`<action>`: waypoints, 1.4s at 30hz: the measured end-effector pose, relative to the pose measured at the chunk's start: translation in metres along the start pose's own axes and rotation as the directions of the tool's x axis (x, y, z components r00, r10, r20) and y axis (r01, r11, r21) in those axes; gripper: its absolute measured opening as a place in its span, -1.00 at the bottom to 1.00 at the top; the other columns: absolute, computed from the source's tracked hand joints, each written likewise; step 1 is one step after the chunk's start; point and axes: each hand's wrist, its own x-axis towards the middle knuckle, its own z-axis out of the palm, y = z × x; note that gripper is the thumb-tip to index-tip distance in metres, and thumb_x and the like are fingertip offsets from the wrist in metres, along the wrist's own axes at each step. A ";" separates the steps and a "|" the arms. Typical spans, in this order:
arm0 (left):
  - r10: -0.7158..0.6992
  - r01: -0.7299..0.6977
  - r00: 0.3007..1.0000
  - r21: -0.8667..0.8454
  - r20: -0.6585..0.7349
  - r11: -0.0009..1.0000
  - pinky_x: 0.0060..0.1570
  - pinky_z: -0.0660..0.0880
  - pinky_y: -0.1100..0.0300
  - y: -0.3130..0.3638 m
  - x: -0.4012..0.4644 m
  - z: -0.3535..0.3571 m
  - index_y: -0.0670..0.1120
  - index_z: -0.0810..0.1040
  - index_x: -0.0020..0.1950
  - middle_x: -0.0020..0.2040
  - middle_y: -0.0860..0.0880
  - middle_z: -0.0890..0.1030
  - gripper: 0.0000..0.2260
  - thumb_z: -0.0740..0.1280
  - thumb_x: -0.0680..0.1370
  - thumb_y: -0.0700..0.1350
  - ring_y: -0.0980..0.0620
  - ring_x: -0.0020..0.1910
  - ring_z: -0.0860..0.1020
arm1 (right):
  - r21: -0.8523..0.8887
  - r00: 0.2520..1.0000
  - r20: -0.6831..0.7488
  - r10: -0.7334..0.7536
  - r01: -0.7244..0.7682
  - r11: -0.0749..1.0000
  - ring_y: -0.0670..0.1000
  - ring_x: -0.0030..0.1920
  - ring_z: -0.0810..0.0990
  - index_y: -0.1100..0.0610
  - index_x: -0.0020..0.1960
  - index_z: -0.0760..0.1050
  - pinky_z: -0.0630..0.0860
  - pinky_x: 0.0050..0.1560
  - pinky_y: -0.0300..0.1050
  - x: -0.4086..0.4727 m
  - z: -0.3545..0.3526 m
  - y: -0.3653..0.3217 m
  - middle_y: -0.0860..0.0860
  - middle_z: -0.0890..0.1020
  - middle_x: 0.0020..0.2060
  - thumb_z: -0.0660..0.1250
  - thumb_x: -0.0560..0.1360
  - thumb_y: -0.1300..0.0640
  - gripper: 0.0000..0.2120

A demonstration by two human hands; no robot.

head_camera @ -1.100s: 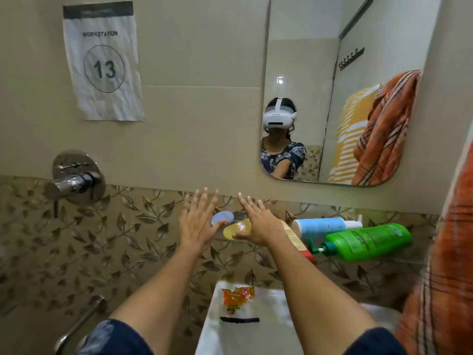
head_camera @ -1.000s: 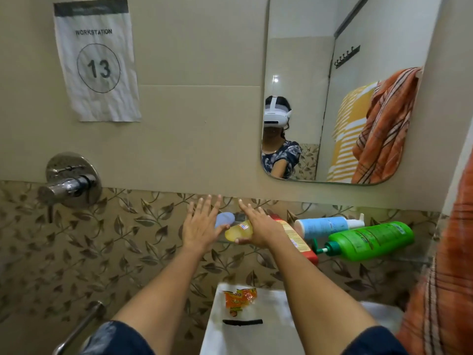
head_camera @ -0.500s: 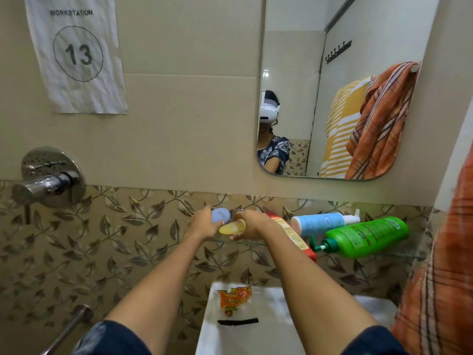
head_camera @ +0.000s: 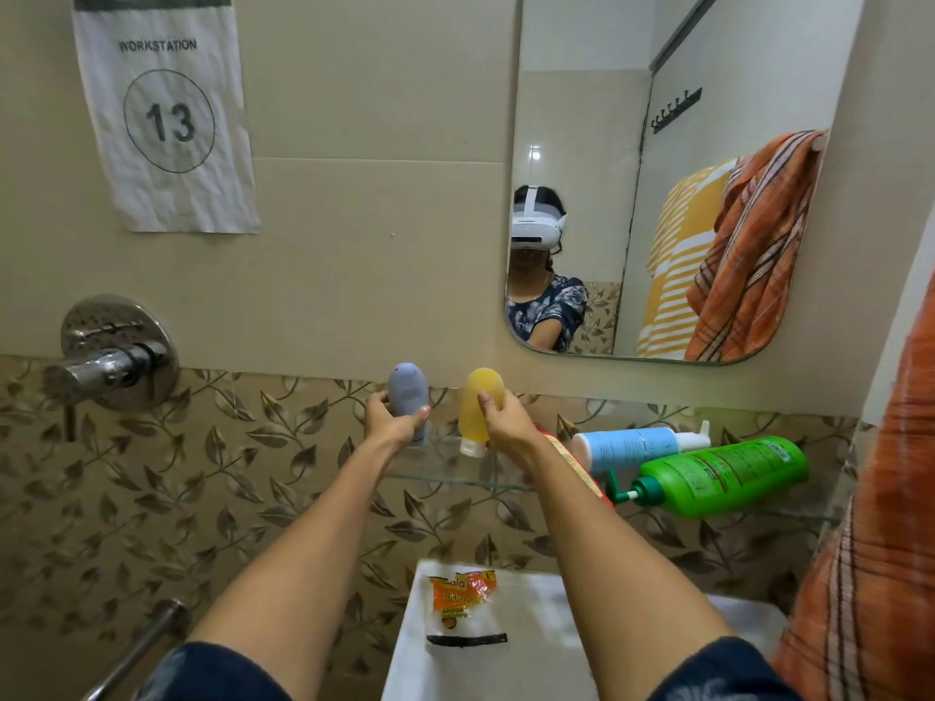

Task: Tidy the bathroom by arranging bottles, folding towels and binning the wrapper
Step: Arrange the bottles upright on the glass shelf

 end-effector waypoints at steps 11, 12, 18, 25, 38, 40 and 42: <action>0.047 -0.047 0.981 -0.003 0.187 0.999 0.08 0.46 0.08 -0.018 -0.005 -0.001 -0.27 0.29 0.32 0.24 -0.27 0.48 -0.50 0.41 0.44 -0.31 -0.19 0.19 0.48 | 0.033 1.000 0.029 -0.013 0.012 0.999 0.21 0.32 0.43 0.23 0.44 0.21 0.40 0.23 0.01 0.006 0.006 0.016 0.24 0.42 0.34 0.10 0.65 0.06 -0.58; 0.052 -0.055 0.979 0.010 0.195 0.998 0.09 0.46 0.08 -0.018 -0.005 0.001 -0.26 0.29 0.30 0.23 -0.26 0.48 -0.52 0.40 0.44 -0.31 -0.18 0.19 0.48 | 0.023 0.999 0.046 -0.015 0.014 1.000 0.20 0.32 0.43 0.23 0.45 0.21 0.40 0.24 0.03 0.006 0.005 0.015 0.23 0.42 0.34 0.10 0.65 0.06 -0.57; 0.061 -0.076 0.972 0.058 0.226 0.995 0.07 0.43 0.11 -0.018 -0.005 0.004 -0.21 0.28 0.29 0.23 -0.23 0.47 -0.53 0.39 0.45 -0.32 -0.06 0.10 0.45 | 0.007 0.995 0.095 -0.017 0.017 1.000 0.20 0.28 0.45 0.27 0.40 0.28 0.41 0.19 0.00 0.007 -0.003 0.015 0.23 0.46 0.31 0.16 0.63 0.08 -0.59; 0.127 -0.131 0.976 0.010 0.176 0.991 0.24 0.37 0.05 -0.021 -0.010 0.005 -0.15 0.14 0.41 0.39 -0.22 0.34 -0.36 0.38 0.44 -0.37 -0.10 0.31 0.37 | 0.025 0.998 0.066 0.022 -0.023 0.999 0.19 0.33 0.44 0.23 0.48 0.18 0.43 0.24 0.01 0.001 -0.009 0.026 0.22 0.44 0.34 0.31 0.55 0.18 -0.43; 0.605 -0.565 0.779 0.232 -0.165 0.791 0.10 0.34 0.22 0.008 -0.087 0.038 -0.04 0.08 0.51 0.48 -0.15 0.21 -0.25 0.39 0.44 -0.32 -0.09 0.38 0.32 | 0.156 0.996 -0.089 -0.005 0.019 0.988 0.05 0.02 0.56 0.18 0.49 0.13 0.54 -0.05 -0.10 -0.008 -0.062 -0.008 0.17 0.55 0.13 0.32 0.54 0.24 -0.41; 0.637 -0.615 0.769 0.323 0.045 0.719 0.11 0.47 0.15 -0.001 -0.099 0.045 -0.03 0.05 0.52 0.51 -0.13 0.15 -0.24 0.35 0.44 -0.37 -0.12 0.37 0.33 | 0.064 0.990 -0.139 -0.006 0.016 0.998 -0.04 -0.15 0.54 0.22 0.44 0.23 0.51 -0.20 -0.19 -0.013 -0.075 -0.005 0.07 0.54 -0.10 0.31 0.55 0.27 -0.49; 0.581 -0.654 0.756 0.397 0.302 0.644 0.28 0.41 -0.06 -0.014 -0.107 0.053 0.02 -0.01 0.53 0.55 -0.08 0.03 -0.21 0.30 0.44 -0.41 -0.13 0.49 0.14 | -0.070 0.976 -0.219 -0.008 -0.008 0.998 0.01 -0.11 0.54 0.26 0.36 0.35 0.54 -0.02 -0.04 -0.017 -0.089 0.003 0.02 0.52 -0.22 0.31 0.55 0.26 -0.61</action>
